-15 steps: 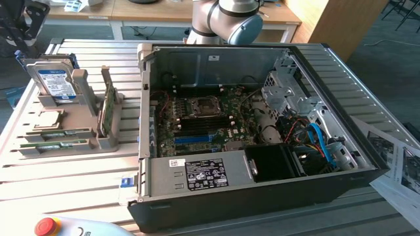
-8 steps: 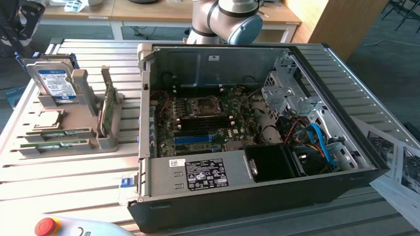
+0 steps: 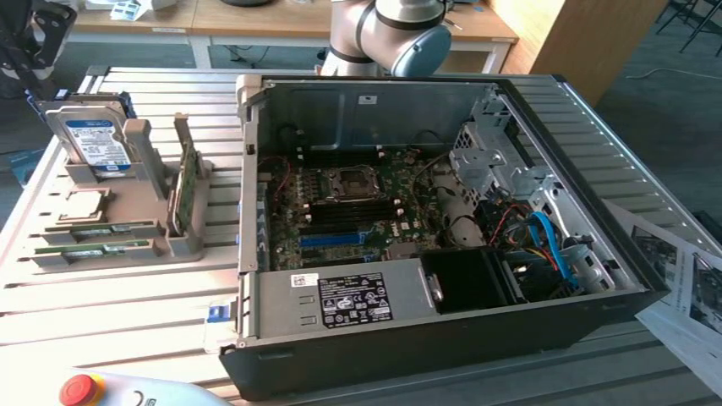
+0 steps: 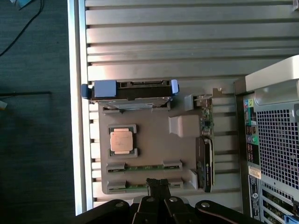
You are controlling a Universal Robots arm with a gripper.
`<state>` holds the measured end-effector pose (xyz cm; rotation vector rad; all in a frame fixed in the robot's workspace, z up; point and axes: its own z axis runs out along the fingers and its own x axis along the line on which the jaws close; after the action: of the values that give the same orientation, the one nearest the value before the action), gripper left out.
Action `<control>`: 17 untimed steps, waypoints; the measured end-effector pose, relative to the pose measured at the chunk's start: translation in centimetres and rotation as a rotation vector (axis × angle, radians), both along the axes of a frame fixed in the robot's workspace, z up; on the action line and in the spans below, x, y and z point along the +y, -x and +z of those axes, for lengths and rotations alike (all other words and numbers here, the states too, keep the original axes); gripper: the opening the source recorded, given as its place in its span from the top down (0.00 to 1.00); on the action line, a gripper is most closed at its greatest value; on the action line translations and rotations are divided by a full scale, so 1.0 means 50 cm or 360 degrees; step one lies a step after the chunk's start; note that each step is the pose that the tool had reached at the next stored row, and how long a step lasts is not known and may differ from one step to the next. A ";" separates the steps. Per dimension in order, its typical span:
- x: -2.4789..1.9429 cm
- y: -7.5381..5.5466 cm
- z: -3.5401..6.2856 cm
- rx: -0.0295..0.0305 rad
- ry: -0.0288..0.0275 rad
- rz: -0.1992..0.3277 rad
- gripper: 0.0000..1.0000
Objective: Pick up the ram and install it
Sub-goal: 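Reach for the ram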
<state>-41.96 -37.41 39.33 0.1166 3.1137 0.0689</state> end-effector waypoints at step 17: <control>-0.0221 0.000 0.000 0.00000 0.00000 0.0000 0.89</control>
<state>-41.96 -38.51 39.33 0.1166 3.1137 0.0688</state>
